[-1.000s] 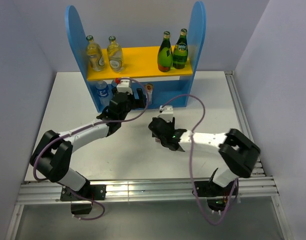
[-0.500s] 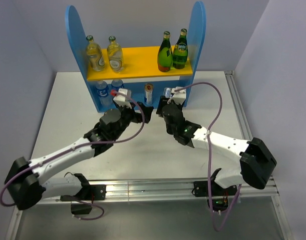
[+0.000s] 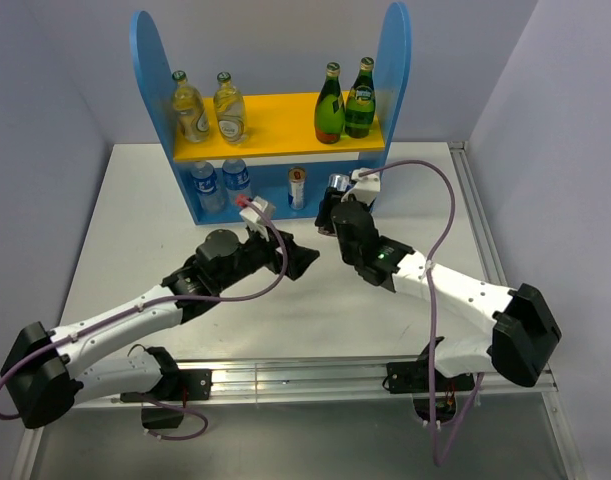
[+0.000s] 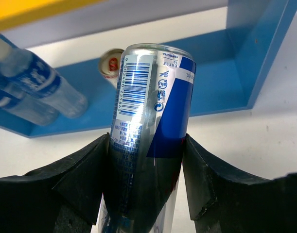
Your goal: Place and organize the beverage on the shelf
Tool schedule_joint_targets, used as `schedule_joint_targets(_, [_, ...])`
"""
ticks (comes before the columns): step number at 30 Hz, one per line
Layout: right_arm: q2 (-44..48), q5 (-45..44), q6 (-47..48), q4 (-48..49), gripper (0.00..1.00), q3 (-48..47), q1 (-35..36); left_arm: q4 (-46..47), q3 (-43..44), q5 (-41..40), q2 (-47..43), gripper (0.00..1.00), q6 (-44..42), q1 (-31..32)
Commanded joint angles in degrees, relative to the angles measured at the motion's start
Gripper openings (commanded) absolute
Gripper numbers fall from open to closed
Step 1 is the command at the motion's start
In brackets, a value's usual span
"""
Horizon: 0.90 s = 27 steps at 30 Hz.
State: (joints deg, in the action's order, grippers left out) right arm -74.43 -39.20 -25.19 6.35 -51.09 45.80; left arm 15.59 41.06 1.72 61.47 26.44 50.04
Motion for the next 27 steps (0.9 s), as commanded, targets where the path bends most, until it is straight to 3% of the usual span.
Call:
schedule_joint_targets(1, [5.43, 2.19, -3.28, 1.92, 0.00, -4.81, -0.54, 4.87, -1.42, 5.40, 2.51, 0.99, 0.28, 0.32])
schedule_joint_targets(14, [10.62, 9.05, -7.06, 0.24, 0.00, -2.00, -0.54, 15.86, -0.89, 7.16, 7.87, 0.99, 2.04, 0.32])
schedule_joint_targets(27, [15.63, 19.68, -7.51, 3.23, 0.00, 2.22, -0.54, 19.91, 2.54, 10.32, 13.23, 0.99, 2.48, 0.32])
